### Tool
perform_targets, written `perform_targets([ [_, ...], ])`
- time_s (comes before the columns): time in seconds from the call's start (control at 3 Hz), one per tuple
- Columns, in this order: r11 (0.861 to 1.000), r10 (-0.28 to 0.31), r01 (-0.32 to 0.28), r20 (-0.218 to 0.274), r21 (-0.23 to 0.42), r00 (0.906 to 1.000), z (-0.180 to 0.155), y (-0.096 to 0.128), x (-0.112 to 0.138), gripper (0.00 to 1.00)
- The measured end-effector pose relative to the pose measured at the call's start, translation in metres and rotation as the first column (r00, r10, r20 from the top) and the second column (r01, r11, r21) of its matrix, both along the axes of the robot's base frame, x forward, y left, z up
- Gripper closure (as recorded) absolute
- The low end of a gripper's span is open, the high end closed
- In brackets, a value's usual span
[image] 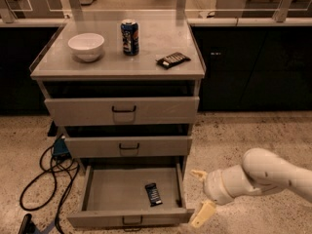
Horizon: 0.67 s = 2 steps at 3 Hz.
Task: Pick rxbar blueberry from bottom drawer and place on counter
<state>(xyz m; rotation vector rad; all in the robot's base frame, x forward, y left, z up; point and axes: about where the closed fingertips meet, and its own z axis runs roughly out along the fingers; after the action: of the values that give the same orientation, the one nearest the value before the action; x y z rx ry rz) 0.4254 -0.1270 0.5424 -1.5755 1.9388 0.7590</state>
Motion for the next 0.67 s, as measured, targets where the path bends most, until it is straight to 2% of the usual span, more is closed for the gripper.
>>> perform_targets([
  [0.33, 0.999, 0.001, 0.002, -0.066, 0.042, 0.9978, -0.0367, 0.0132, -0.0106, 0.0],
  [0.67, 0.999, 0.001, 0.002, -0.066, 0.042, 0.9978, -0.0367, 0.0131, -0.0106, 0.0],
])
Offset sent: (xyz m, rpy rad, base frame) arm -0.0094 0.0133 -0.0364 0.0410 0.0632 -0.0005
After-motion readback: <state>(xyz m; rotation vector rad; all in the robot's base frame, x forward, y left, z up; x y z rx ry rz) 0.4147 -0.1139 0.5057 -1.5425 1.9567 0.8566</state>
